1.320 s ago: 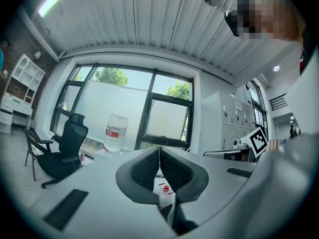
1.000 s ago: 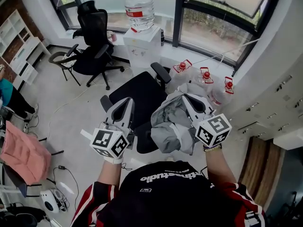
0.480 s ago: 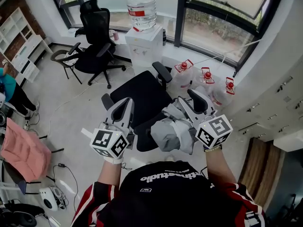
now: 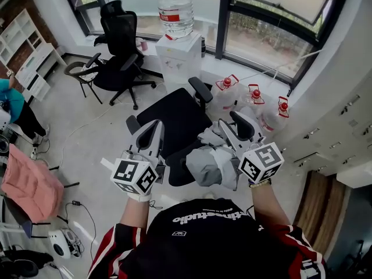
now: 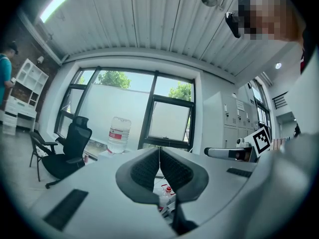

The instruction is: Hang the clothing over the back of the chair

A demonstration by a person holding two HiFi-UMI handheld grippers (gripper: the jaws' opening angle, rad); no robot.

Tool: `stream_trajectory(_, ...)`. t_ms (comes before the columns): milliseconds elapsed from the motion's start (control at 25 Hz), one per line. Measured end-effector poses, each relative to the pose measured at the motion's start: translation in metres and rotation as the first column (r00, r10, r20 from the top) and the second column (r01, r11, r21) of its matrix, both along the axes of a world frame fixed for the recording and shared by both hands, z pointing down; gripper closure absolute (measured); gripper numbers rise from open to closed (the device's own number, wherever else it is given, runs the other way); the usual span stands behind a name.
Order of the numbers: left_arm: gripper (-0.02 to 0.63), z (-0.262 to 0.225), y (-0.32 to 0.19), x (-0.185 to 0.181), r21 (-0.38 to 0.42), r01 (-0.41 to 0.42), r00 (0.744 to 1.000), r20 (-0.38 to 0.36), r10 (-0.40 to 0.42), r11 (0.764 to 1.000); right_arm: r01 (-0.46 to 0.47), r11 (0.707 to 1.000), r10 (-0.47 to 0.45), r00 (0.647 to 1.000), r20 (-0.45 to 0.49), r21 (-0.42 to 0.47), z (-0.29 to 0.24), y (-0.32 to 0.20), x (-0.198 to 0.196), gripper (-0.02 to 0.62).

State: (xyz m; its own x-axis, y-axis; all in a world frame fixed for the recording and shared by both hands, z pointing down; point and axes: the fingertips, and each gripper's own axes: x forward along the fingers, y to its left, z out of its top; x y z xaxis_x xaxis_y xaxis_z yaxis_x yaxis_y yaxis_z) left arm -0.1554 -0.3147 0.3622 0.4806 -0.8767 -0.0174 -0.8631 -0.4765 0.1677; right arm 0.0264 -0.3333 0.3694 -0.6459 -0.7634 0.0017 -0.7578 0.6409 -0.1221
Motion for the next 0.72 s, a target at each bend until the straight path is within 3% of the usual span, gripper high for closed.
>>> stream_trajectory(720,0.581,-0.0009,0.0014,-0.0028,0.008,-0.001,1.0,0.008,0.001,1.0,-0.015,1.0,0.015,1.0,0.024,0.001,-0.0033,-0.0003,-0.0057,0.488)
